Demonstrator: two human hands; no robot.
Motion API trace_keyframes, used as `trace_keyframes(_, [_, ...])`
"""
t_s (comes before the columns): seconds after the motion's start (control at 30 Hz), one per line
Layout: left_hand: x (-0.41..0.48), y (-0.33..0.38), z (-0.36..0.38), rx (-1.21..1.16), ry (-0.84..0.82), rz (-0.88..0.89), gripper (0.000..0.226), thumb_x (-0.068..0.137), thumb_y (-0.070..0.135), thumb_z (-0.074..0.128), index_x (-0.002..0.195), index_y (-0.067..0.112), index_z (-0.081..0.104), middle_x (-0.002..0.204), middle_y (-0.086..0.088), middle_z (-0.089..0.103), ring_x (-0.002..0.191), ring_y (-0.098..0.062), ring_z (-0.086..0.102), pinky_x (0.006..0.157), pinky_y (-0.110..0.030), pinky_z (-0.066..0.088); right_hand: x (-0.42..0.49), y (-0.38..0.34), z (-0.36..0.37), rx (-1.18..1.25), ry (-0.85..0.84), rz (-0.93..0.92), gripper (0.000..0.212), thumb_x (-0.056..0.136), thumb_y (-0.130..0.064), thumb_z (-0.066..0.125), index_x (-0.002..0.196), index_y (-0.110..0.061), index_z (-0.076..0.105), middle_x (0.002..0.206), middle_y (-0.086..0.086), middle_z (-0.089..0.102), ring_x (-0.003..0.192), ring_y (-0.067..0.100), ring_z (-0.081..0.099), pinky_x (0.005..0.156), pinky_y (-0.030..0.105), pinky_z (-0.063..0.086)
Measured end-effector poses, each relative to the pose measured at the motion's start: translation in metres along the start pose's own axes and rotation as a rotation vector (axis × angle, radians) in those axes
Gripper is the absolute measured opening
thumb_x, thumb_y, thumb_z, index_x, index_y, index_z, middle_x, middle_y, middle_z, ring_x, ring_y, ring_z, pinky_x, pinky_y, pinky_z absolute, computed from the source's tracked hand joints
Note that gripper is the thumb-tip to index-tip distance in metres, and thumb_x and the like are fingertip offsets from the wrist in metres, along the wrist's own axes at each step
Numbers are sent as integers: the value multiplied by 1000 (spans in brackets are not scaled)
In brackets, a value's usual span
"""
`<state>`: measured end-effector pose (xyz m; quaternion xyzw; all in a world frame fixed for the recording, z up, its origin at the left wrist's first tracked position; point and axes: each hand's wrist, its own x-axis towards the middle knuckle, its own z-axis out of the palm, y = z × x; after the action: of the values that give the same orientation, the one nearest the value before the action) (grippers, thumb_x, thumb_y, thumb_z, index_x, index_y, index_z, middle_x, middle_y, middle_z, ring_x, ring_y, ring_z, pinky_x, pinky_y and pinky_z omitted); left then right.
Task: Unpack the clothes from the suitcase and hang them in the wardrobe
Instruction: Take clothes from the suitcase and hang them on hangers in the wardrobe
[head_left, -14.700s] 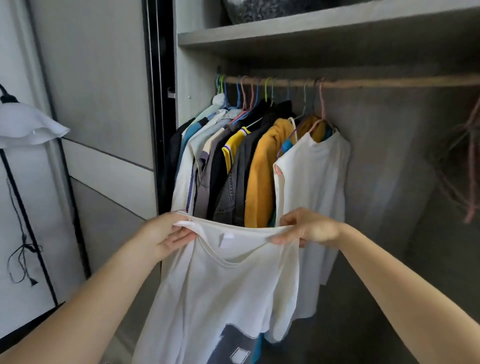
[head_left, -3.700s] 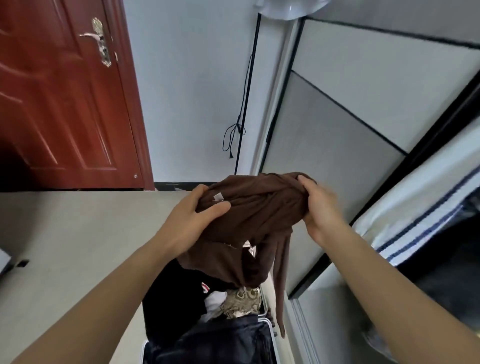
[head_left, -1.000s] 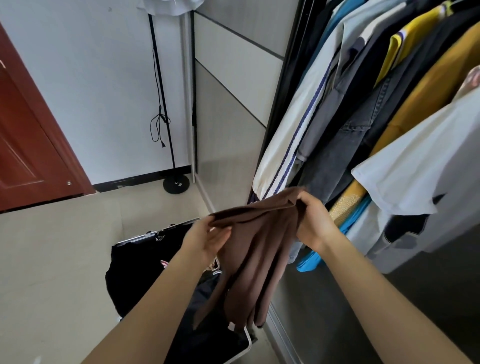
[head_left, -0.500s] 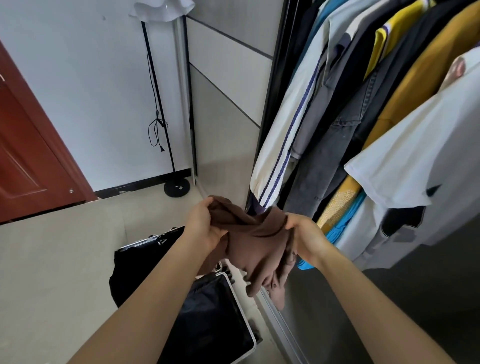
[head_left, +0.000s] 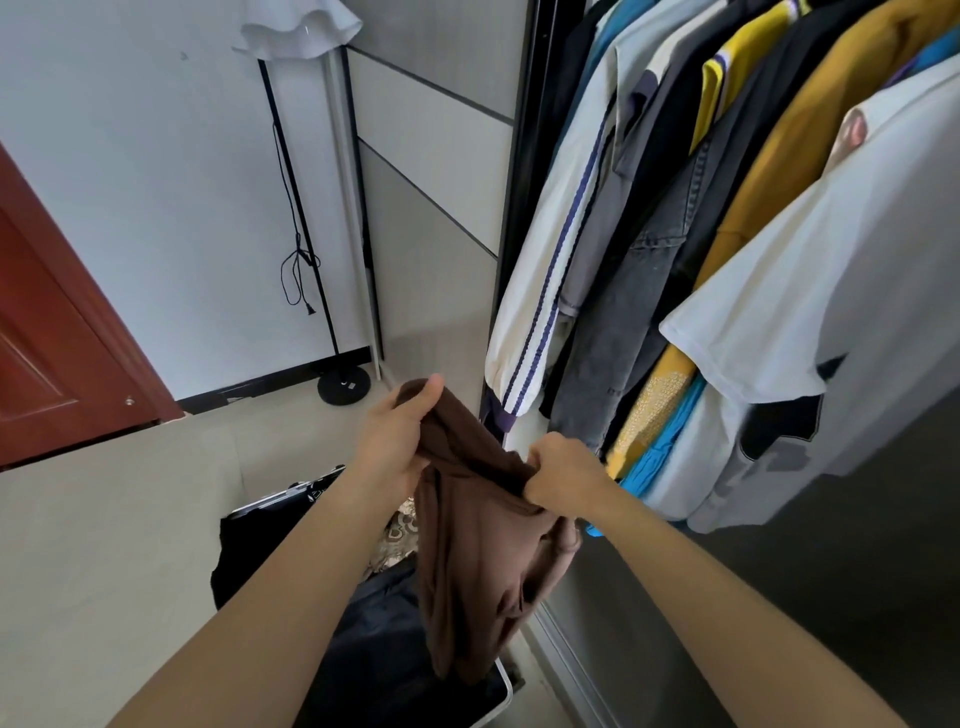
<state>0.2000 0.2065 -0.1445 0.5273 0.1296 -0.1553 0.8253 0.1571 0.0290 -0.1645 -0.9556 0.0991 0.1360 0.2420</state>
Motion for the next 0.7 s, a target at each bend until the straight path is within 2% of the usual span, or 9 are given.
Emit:
trace_keyframes(0.07, [-1, 4, -3, 47, -111, -53, 17, 82, -6, 64, 95, 4, 64, 86, -13, 69, 72, -21, 69, 63, -28, 60, 1, 11, -20, -187, 115, 74, 10, 77, -10, 58, 79, -13, 48, 74, 2, 52, 69, 22, 53, 53, 27, 38])
trace_keyframes(0.13, [0, 6, -4, 244, -183, -85, 33, 77, -16, 61, 102, 4, 66, 89, -11, 71, 76, -20, 70, 63, -26, 59, -1, 27, -45, -245, 182, 157, 11, 81, -11, 57, 84, -11, 47, 80, 4, 54, 72, 24, 54, 55, 29, 41])
trace_keyframes(0.23, [5, 8, 9, 470, -94, -49, 19, 84, -1, 64, 96, 12, 69, 92, -8, 71, 82, -19, 68, 56, -25, 55, -12, 48, -72, -148, 214, 227, 7, 78, -7, 51, 85, -6, 52, 82, 9, 55, 77, 29, 55, 54, 29, 42])
trace_keyframes(0.3, [9, 9, 26, 438, -37, -65, 8, 89, 9, 61, 87, 15, 66, 84, -7, 70, 75, -19, 67, 48, -25, 54, -23, 54, -88, -31, 185, 220, 17, 76, -2, 46, 87, 1, 59, 82, 16, 62, 71, 31, 60, 55, 35, 51])
trace_keyframes(0.33, [9, 9, 41, 406, -43, -85, 10, 91, 11, 60, 83, 16, 64, 76, -5, 69, 69, -18, 65, 44, -23, 52, -31, 58, -99, 30, 161, 208, 22, 75, 0, 44, 88, 3, 62, 86, 21, 66, 68, 33, 65, 59, 39, 57])
trace_keyframes(0.4, [5, 12, 69, 382, -107, -112, 12, 93, 13, 58, 83, 17, 60, 66, -1, 66, 63, -15, 62, 39, -22, 50, -45, 63, -121, 108, 115, 188, 25, 75, 3, 44, 88, -2, 64, 91, 22, 66, 70, 34, 69, 61, 38, 61])
trace_keyframes(0.53, [-16, 29, 145, 360, -292, -94, 12, 96, 14, 55, 85, 19, 56, 77, 0, 63, 65, -13, 59, 47, -25, 49, -75, 77, -177, 77, 179, 246, 21, 77, 5, 52, 89, -3, 66, 66, 13, 64, 52, 23, 63, 47, 24, 52])
trace_keyframes(0.6, [-30, 44, 186, 349, -387, -77, 4, 97, 15, 54, 95, 16, 58, 85, -2, 64, 69, -15, 59, 52, -29, 48, -91, 81, -208, 53, 209, 286, 14, 80, 0, 58, 91, -3, 67, 65, 12, 66, 57, 23, 65, 54, 26, 56])
trace_keyframes(0.7, [-45, 63, 242, 297, -485, -32, 22, 96, 15, 56, 118, 12, 56, 109, -9, 62, 77, -18, 59, 61, -32, 48, -113, 83, -251, 72, 265, 339, 8, 85, -7, 65, 91, -2, 68, 74, 13, 68, 70, 26, 66, 69, 34, 58])
